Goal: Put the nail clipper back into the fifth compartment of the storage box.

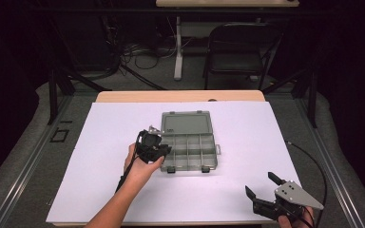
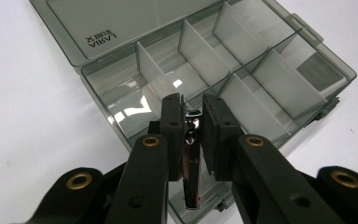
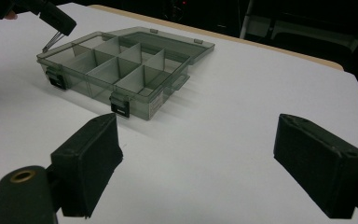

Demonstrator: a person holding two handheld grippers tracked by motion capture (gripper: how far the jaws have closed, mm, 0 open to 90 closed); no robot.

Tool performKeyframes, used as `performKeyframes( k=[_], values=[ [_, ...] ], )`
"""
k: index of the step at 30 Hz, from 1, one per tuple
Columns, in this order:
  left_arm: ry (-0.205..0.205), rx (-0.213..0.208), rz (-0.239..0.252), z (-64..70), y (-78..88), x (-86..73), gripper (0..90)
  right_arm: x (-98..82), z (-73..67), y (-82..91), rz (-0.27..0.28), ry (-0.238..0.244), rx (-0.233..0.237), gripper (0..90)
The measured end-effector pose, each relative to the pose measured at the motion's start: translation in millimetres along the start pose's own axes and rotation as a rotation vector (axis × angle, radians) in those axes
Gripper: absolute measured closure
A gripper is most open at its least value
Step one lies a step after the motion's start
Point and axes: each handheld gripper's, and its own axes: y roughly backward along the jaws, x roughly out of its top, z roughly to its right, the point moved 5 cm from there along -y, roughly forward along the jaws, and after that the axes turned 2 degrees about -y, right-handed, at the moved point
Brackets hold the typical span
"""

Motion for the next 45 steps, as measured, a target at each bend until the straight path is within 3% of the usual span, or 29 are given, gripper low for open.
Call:
performKeyframes(
  k=[22,45],
  values=[
    [-0.015,0.016,-0.060,-0.1,-17.2,-9.0,79.3,-0.4,-0.2,0.1,-0.005,0.002,0.002,14.1],
    [-0.025,0.035,-0.082,-1.3,-23.4,-13.7,79.3,-0.6,-1.0,-0.2,-0.009,0.006,0.007,14.1]
  ],
)
